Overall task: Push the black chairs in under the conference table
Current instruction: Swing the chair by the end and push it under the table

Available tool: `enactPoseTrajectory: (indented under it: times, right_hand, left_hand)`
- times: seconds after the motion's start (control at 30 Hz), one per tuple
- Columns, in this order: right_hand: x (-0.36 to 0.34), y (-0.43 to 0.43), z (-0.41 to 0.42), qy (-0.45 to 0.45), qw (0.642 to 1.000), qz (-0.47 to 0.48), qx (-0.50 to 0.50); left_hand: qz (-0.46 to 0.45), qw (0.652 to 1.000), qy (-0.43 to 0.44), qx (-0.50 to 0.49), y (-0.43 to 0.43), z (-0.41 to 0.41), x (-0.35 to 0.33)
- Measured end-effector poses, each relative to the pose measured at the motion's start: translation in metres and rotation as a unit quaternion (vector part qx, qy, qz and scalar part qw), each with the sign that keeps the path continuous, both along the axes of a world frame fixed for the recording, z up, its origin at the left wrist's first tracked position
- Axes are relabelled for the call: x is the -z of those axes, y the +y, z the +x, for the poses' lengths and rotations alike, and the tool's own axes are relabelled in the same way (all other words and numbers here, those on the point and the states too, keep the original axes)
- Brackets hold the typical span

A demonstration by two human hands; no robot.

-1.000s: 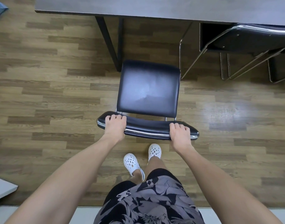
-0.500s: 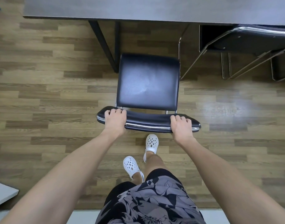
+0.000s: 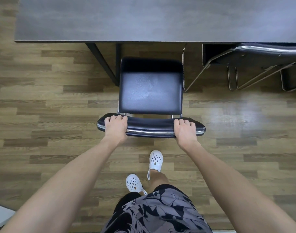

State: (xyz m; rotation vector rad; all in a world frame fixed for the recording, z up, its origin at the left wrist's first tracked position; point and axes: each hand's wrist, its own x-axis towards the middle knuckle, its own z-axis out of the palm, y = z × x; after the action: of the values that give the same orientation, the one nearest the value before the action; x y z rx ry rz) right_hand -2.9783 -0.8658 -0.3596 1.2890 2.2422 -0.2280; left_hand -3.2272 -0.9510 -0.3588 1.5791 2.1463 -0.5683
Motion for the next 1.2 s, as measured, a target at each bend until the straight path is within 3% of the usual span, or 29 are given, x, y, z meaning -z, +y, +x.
enactPoseTrajectory:
  times: [1.2]
  right_hand:
    - [0.0, 0.171, -0.051, 0.053, 0.998, 0.039, 0.011]
  left_hand:
    - [0.006, 1.0, -0.005, -0.023, 0.166, -0.047, -0.006]
